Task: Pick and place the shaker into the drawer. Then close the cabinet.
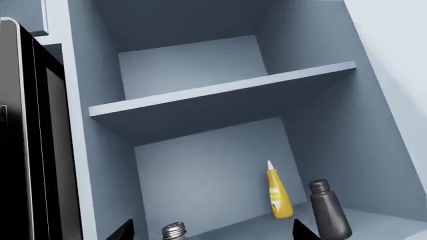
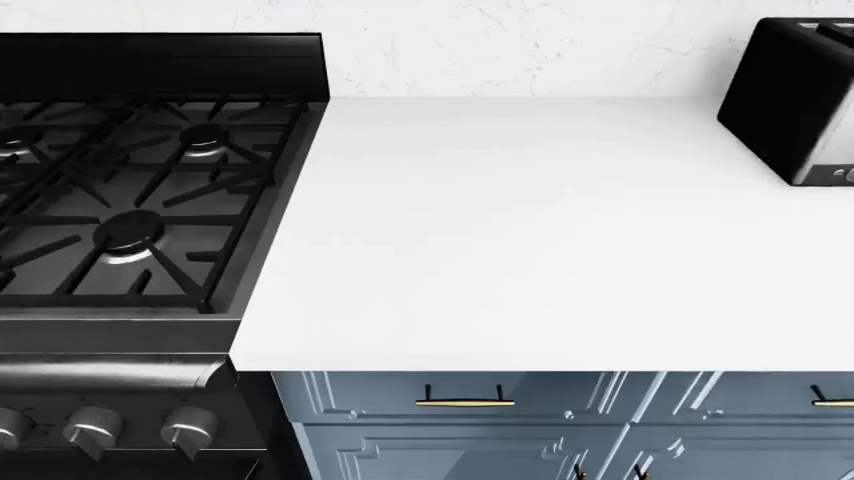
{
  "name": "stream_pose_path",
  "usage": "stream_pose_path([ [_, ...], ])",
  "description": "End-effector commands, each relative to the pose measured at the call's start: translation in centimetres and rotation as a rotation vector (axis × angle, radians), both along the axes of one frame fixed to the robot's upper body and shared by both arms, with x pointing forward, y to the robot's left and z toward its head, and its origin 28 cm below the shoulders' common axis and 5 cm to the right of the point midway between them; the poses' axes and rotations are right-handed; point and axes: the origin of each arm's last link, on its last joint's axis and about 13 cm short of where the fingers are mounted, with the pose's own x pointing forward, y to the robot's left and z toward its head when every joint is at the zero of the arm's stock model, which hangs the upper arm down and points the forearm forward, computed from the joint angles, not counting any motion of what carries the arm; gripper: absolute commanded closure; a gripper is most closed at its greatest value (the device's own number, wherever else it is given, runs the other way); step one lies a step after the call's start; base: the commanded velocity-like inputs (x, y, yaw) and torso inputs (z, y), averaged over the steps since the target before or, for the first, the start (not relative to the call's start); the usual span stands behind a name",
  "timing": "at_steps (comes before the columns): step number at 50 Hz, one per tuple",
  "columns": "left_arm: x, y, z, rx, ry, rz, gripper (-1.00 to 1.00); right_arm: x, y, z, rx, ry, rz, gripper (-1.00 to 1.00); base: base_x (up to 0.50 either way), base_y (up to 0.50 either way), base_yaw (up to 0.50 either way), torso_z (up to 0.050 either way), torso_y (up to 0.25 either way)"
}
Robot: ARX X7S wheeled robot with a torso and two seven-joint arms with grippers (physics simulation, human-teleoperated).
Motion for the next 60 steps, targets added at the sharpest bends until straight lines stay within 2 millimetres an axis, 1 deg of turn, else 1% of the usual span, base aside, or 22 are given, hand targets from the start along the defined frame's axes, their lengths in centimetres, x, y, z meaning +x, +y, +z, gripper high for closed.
stream_pose_path([
  [1,0.3,0.7,-0.3,-0.027,0.072,0.020,-1.00,0.5,0.2,0.9,-0.051,-0.001,-0.056,-1.00,0.00,0.00,0.00,0.000,0.000],
  [8,0.2,0.6,-0.3,-0.041,0.082,0.013,-1.00,0.4,0.5,0.9,-0.064,0.008,-0.033,-1.00,0.00,0.00,0.00,0.000,0.000],
  [19,-1.1,-0.2,0.7,-0.078,0.043,-0.087,-1.00,-0.2,0.7,1.2,-0.041,-0.005,0.008,-1.00,0.00,0.00,0.00,0.000,0.000],
  [31,-0.8,-1.1,0.3,-0.072,0.044,-0.124,-1.00,-0.5,1.6,0.6,-0.033,0.011,0.073,-1.00,0.00,0.00,0.00,0.000,0.000],
  [47,-0.7,-0.9,0.3,-0.065,0.045,-0.113,-1.00,-0.3,1.6,0.3,-0.049,0.009,0.068,-1.00,0.00,0.00,0.00,0.000,0.000],
  [60,-0.6,-0.6,0.4,-0.057,0.040,-0.077,-1.00,-0.2,1.7,-0.1,-0.057,0.015,0.084,-1.00,0.18,0.00,0.00,0.000,0.000],
])
